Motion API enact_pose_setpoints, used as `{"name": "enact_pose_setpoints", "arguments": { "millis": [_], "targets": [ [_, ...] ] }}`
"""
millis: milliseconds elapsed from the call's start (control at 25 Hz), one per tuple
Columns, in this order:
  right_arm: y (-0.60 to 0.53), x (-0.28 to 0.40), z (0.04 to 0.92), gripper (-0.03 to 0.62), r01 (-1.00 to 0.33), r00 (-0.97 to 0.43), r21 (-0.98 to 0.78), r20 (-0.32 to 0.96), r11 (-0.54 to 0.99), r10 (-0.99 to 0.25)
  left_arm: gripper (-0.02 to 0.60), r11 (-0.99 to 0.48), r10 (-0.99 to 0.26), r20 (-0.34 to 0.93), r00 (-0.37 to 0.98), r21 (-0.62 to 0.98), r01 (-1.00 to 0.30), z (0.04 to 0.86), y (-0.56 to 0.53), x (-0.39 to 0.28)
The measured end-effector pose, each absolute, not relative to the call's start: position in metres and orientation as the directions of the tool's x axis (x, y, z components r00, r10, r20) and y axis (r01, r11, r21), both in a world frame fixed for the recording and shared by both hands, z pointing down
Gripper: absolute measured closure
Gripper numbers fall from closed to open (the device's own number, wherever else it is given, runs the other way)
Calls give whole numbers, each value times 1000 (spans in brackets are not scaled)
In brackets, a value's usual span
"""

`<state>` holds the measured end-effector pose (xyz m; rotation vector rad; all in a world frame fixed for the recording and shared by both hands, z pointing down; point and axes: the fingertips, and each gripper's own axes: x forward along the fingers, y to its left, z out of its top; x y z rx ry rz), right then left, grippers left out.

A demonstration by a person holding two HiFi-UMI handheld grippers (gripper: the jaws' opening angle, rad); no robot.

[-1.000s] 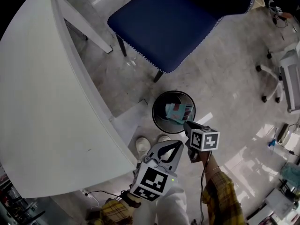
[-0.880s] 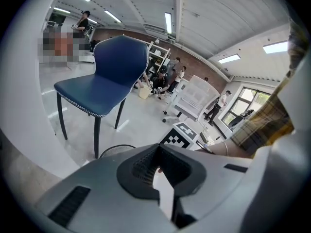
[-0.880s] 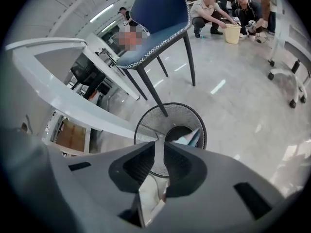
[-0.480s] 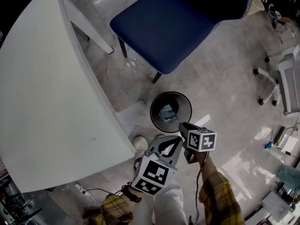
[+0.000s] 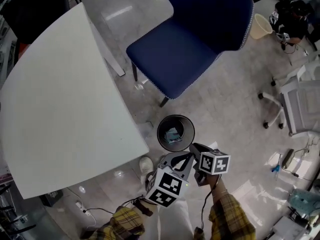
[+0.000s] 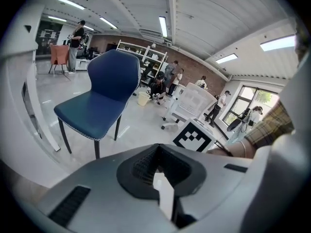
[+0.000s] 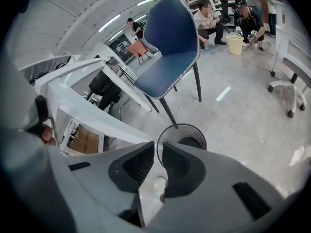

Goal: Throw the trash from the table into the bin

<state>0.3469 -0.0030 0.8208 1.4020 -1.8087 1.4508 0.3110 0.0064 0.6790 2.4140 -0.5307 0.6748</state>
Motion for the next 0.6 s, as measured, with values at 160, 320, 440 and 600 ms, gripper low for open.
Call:
{"name": "enact_pose_setpoints", "arguments": {
  "millis": [160,320,440,600],
  "targets": [
    [-11,352,755,554,-902,-372,-432,788,-9,-491,575,-753,-234,553,800,418,-509,634,2,311],
    [-21,354,682,554,-907,-363,-421,740,31,-566,575,-759,-255,550,795,395,-517,585,-3,307],
    [-26,352,627,554,-899,-374,-435,690,58,-620,575,-766,-273,545,793,375,-522,547,-5,305],
    [-25,343,555,554,-886,-409,-446,623,127,-667,575,-777,-303,531,791,343,-527,489,-7,296]
  ]
}}
